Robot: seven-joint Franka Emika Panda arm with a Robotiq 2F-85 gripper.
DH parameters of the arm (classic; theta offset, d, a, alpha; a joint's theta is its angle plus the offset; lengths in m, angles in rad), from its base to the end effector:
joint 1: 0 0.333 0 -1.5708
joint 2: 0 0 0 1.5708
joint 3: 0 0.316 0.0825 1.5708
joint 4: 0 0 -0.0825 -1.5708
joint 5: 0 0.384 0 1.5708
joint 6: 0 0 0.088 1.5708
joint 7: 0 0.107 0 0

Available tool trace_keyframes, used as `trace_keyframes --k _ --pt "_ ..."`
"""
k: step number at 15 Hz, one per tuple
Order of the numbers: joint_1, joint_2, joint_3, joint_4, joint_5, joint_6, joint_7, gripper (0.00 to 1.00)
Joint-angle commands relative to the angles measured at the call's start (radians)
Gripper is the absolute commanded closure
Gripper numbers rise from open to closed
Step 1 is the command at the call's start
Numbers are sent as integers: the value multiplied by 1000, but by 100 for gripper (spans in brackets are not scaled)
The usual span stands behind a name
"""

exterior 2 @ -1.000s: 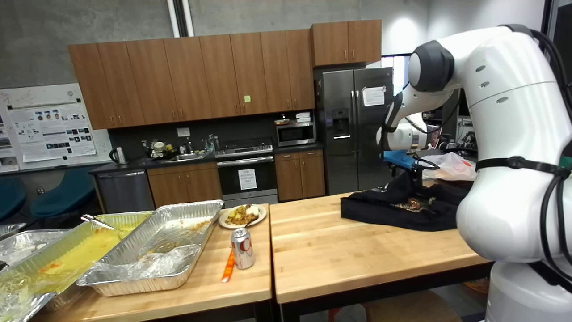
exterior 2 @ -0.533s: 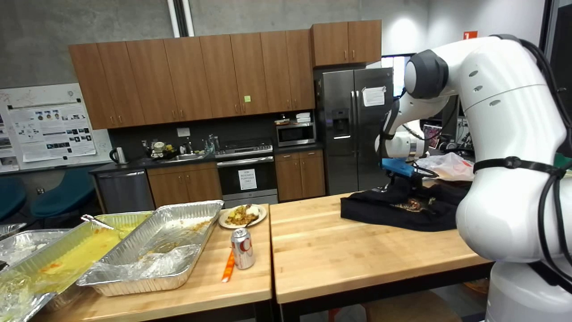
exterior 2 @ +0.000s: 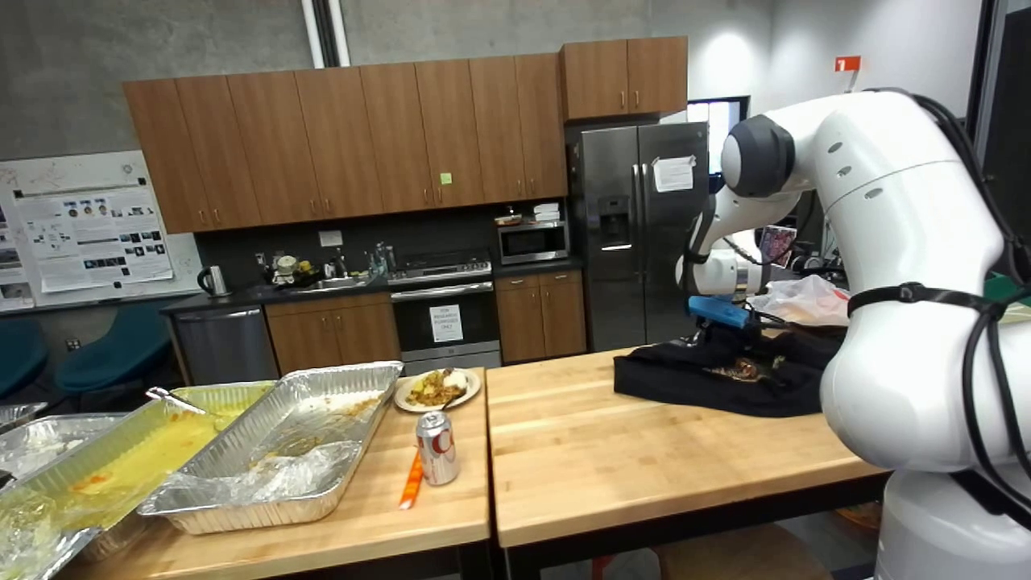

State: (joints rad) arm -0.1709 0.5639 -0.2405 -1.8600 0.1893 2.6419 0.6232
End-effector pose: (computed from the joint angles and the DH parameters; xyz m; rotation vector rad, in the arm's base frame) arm 0.6112 -0.2582 0.2453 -2.6164 1.6752 -0.3743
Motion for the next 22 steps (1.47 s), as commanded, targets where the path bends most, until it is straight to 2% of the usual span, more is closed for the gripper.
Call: trace_keyframes --k 1,3,10,11,17,22 --pt "-20 45 14 67 26 -33 -43 26" --pt "-32 53 27 81 49 -54 -63 38" --pt "-55 86 35 146 101 -121 -69 95" --pt "-59 89 37 155 106 -128 -70 100" --pt "-49 35 42 170 117 -146 -69 99" --pt "-37 25 48 254 135 -143 -24 99"
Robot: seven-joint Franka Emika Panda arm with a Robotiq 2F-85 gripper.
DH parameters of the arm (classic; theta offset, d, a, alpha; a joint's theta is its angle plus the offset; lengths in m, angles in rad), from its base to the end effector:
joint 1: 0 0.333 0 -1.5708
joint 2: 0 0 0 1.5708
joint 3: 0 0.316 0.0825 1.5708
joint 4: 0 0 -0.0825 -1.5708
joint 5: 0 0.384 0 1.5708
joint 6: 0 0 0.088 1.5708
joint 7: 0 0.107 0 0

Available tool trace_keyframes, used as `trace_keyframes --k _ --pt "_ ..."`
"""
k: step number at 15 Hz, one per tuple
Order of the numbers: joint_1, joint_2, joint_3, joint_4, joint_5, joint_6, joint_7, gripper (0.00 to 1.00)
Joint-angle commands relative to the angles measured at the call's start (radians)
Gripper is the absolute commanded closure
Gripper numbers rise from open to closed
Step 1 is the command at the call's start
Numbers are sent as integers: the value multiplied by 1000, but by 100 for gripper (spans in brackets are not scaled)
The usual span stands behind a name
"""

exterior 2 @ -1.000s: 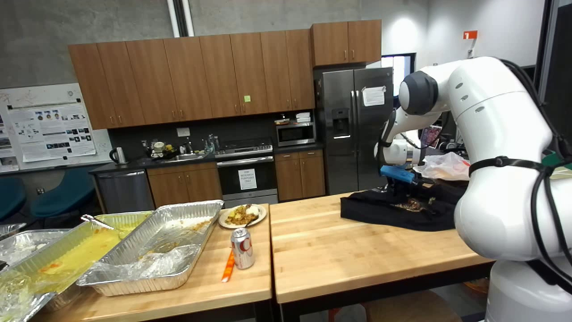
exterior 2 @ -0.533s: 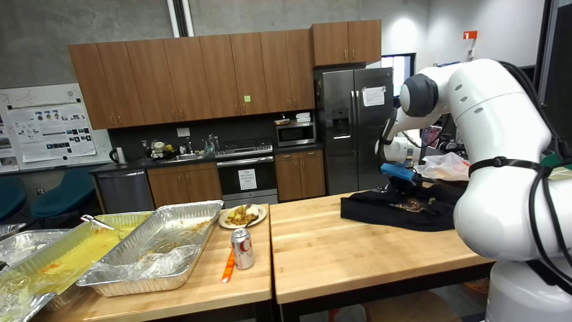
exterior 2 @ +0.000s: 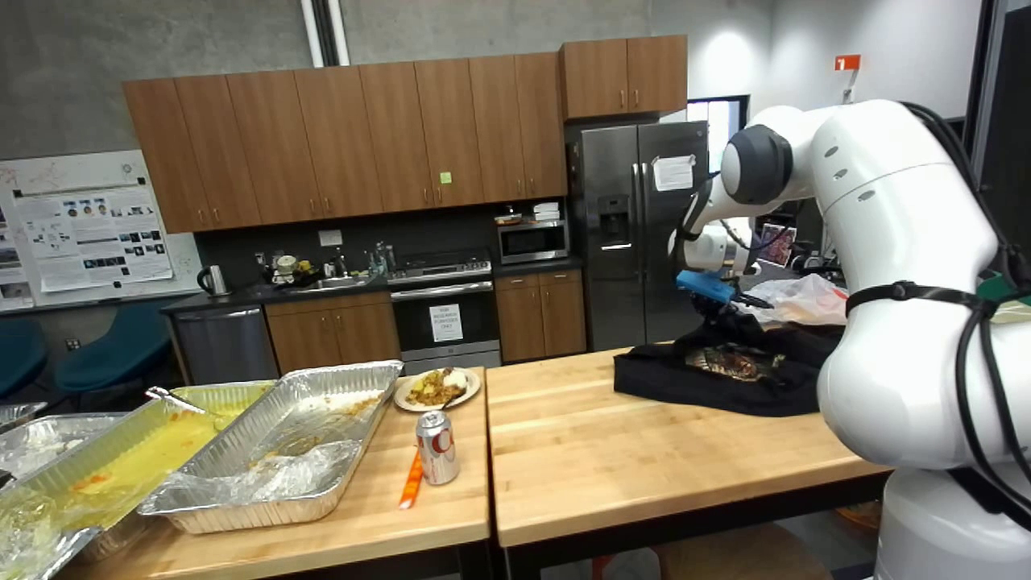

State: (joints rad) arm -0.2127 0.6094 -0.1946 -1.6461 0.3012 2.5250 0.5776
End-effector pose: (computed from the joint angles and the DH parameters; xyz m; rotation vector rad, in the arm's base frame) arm 0.6599 -0.2662 0.2928 -2.5019 1.6321 -0.4150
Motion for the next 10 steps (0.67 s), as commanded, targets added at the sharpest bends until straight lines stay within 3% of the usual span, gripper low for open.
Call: trace_keyframes --k 1,5,10 --pt "8 -11 -2 69 19 -32 35 99" --pt "19 32 -15 160 5 -40 124 99" --pt "-3 107 -10 309 11 -139 240 99"
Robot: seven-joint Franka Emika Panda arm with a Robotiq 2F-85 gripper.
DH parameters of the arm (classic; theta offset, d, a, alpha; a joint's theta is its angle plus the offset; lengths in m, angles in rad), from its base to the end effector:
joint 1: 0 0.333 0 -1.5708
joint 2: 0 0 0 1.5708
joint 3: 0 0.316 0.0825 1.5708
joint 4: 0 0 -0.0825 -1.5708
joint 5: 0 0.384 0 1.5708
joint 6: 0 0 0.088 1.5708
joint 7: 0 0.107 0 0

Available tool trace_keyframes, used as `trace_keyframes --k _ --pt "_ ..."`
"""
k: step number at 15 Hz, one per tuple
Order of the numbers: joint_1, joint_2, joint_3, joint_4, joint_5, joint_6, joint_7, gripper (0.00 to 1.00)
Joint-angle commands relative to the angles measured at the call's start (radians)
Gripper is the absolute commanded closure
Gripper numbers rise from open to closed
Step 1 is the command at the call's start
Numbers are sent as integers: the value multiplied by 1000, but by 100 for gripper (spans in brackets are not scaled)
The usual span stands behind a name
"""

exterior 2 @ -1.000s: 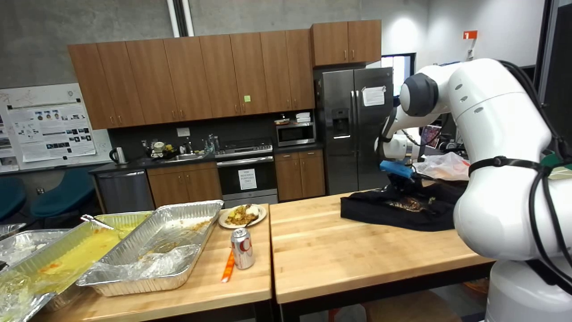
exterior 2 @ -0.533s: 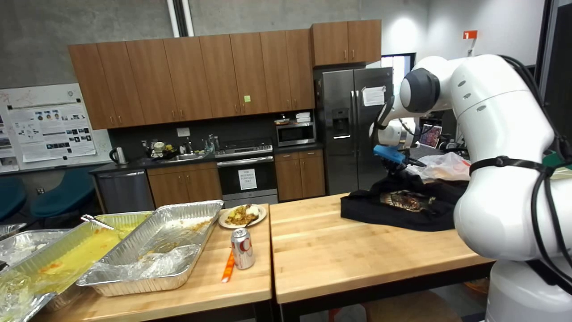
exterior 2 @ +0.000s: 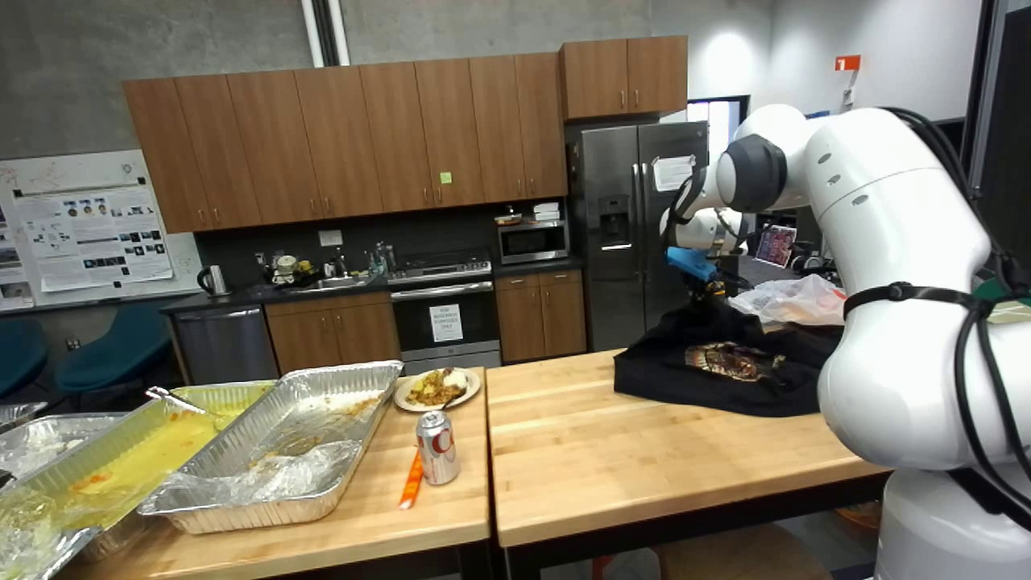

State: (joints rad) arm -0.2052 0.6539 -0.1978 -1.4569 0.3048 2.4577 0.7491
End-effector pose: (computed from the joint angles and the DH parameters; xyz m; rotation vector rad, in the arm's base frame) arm 0.7001 -0.2648 0.3433 -2.3308 1.7569 -0.4951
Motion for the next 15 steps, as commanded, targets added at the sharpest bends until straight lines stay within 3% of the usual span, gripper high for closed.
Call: trace_keyframes --k 1,8,14,15 --pt "-16 82 -6 158 9 -97 99 99" --pt "-72 212 10 443 9 -229 265 99" --pt "-93 329 45 633 -9 -288 327 99" --pt "-91 355 44 659 -18 -303 339 71"
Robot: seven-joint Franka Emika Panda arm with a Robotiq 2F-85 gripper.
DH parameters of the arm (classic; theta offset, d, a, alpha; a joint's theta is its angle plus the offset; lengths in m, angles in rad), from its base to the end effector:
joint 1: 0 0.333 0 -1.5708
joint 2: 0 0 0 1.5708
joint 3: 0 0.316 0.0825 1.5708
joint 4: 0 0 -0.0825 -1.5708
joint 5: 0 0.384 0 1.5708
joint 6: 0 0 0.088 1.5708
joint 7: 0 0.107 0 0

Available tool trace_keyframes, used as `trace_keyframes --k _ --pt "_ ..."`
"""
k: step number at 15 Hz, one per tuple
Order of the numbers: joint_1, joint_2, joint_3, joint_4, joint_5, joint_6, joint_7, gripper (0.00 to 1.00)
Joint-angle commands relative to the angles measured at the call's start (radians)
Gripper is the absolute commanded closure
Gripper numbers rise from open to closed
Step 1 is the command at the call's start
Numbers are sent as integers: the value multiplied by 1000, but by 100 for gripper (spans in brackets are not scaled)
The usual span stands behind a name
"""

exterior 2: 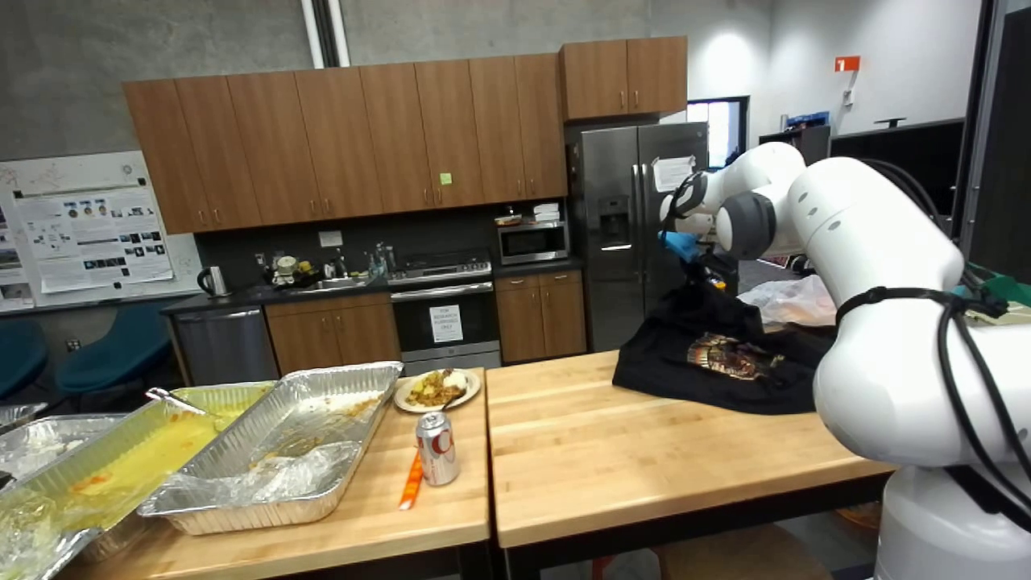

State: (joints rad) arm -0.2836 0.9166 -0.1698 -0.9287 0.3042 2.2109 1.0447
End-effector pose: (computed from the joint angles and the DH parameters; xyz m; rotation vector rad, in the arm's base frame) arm 0.7590 -0.2932 0.3721 -2.0445 1.9874 -0.4492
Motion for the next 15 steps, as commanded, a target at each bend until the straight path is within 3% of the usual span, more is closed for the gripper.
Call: trace_keyframes --k 1,7,11,15 --pt "-14 117 18 153 -22 -68 53 70" --pt "-33 207 25 243 -47 -151 58 33" --pt "-18 175 9 214 -49 -244 12 5" --pt "14 90 12 125 -56 -279 -75 0"
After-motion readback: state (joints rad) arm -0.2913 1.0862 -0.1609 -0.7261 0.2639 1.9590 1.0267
